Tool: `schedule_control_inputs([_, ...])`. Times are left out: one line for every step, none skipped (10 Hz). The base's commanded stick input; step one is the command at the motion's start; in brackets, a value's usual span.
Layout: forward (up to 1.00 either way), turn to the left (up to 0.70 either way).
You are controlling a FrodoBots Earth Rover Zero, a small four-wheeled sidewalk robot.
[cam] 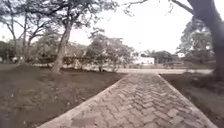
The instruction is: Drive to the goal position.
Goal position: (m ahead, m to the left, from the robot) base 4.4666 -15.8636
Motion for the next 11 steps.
schedule_control_inputs([0.0, 0.0])
schedule_control_inputs([0.0, 0.0])
schedule_control_inputs([0.16, 0.0])
schedule_control_inputs([0.22, 0.0])
schedule_control_inputs([0.3, 0.0])
schedule_control_inputs([0.52, 0.0])
schedule_control_inputs([0.7, 0.0])
schedule_control_inputs([0.7, 0.0])
schedule_control_inputs([0.7, 0.0])
schedule_control_inputs([0.7, 0.0])
schedule_control_inputs([0.7, 0.0])
